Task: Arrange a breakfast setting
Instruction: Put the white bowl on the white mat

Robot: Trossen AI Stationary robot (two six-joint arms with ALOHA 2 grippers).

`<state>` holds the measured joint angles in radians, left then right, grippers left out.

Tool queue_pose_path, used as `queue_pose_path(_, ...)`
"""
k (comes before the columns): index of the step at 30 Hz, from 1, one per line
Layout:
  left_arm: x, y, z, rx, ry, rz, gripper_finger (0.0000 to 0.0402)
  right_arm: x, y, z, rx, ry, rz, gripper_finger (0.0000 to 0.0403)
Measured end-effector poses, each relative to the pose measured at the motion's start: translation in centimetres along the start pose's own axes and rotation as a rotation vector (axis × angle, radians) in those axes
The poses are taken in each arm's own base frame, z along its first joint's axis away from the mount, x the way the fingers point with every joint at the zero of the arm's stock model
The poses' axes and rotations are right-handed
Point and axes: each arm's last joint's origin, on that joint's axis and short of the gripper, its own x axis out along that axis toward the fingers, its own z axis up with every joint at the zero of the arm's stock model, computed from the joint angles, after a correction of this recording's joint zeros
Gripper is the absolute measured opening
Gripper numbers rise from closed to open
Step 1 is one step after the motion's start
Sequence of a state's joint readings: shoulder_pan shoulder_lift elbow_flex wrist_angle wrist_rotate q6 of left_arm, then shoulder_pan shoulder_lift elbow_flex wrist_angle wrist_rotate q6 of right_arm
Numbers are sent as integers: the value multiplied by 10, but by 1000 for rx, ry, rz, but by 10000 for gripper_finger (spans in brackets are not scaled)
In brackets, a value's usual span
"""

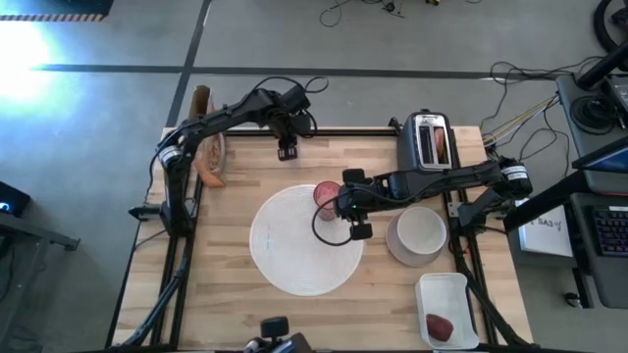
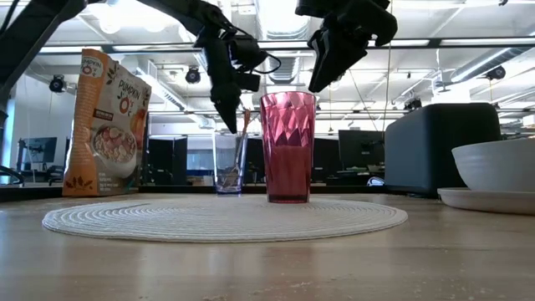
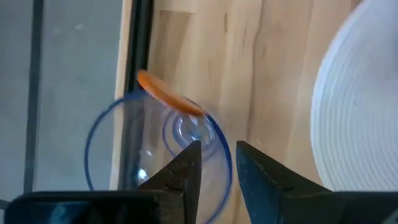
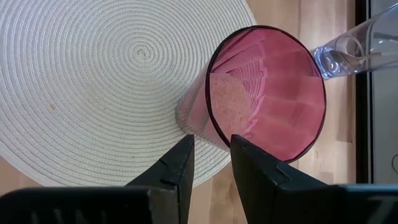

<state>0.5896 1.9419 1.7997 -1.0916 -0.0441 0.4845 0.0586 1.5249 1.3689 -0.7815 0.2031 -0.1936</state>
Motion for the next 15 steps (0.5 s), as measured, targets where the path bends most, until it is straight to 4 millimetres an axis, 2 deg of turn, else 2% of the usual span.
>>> queue_pose_path(7, -22, -4, -7, 16, 87, -62, 91, 0, 0, 0, 3, 0, 0, 95)
queue_pose_path(15, -64, -13, 2, 76, -76, -134, 91, 0, 0, 0, 41, 5, 1, 95)
